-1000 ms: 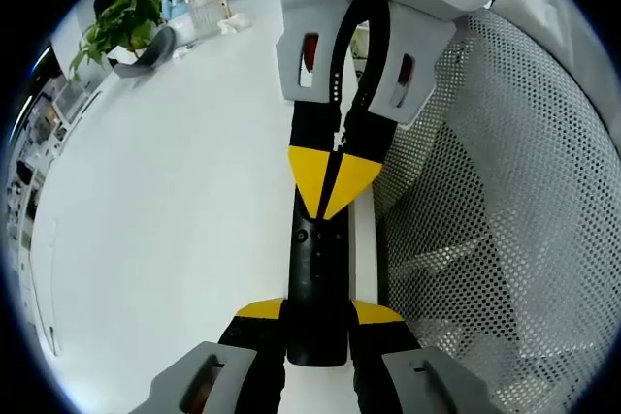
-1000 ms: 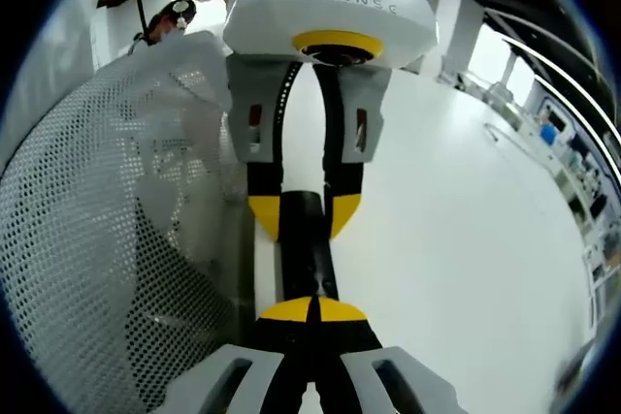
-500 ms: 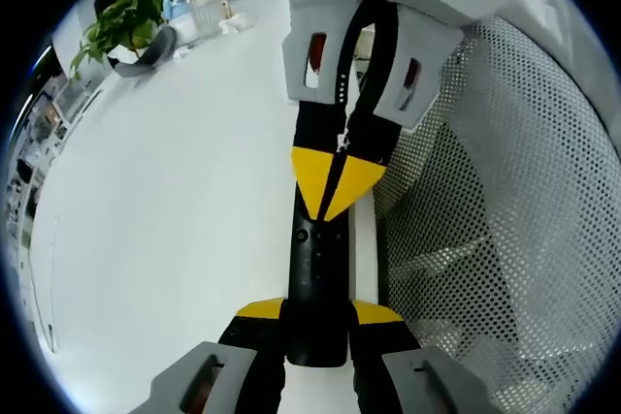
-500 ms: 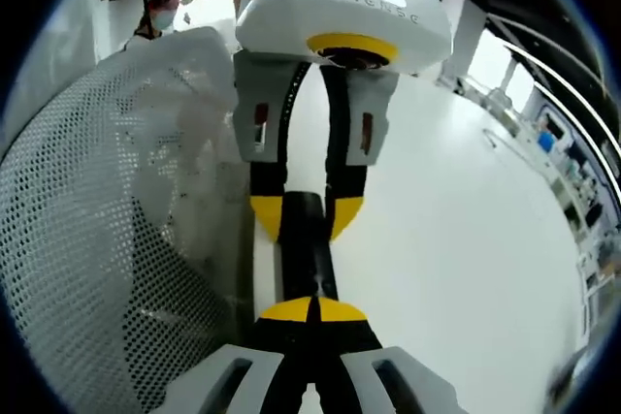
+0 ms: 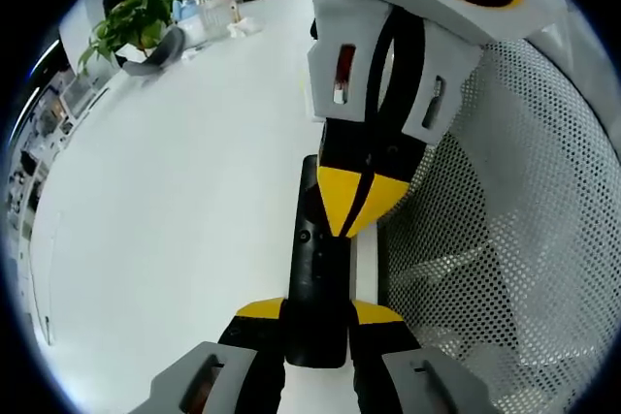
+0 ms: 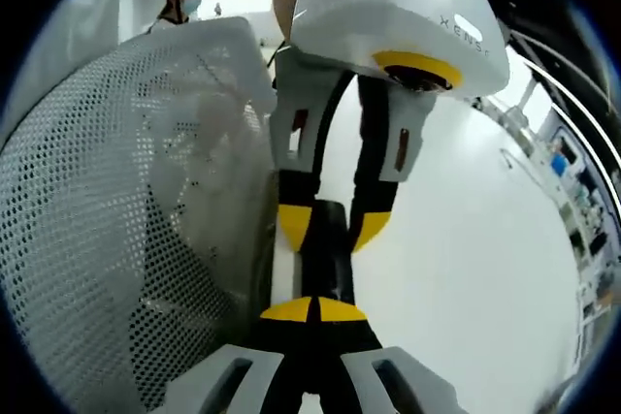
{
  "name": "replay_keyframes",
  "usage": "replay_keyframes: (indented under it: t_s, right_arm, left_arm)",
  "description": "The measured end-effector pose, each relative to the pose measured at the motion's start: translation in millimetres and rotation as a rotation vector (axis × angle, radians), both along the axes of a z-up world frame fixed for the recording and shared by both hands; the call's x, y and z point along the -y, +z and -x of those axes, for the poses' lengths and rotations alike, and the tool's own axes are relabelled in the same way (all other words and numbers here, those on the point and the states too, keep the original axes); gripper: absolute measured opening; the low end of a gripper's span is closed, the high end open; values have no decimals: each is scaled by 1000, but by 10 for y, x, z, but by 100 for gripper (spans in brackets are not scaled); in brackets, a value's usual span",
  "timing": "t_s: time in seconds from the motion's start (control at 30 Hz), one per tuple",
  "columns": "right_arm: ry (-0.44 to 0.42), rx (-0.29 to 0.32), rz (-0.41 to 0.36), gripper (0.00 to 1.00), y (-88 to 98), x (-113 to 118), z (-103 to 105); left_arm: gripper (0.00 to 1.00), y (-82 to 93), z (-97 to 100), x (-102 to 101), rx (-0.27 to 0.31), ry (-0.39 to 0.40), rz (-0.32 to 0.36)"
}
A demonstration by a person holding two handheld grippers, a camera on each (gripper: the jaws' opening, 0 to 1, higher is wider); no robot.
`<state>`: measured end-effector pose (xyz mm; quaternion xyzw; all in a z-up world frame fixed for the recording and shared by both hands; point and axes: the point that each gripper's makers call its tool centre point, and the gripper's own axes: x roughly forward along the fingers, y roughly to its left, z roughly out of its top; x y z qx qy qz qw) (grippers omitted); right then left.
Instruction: Press the specified remote control buttons in sequence, fully releasing each button before pressing the next.
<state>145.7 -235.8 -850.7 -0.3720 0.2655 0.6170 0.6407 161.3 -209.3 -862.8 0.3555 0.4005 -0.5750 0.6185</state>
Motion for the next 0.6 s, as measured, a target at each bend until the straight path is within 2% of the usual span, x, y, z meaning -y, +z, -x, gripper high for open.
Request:
replay_keyframes:
  t_s: [0.13,0.23,0.37,0.6]
  right_arm:
    - [24,-19,9,0,-28,-25,42]
    - [50,30,40,0,-35,-25,44]
    - [54,48,53,0,-37,-23,40]
    - [34,32,44,0,-30,-23,32]
  left_arm:
    - [24,0,2,3,-1,-3,0]
    - [24,2,1,6,-2,-7,-1]
    - [24,5,2,7,-1,-9,-3]
    - [24,1,3,5,-2,-16,-7]
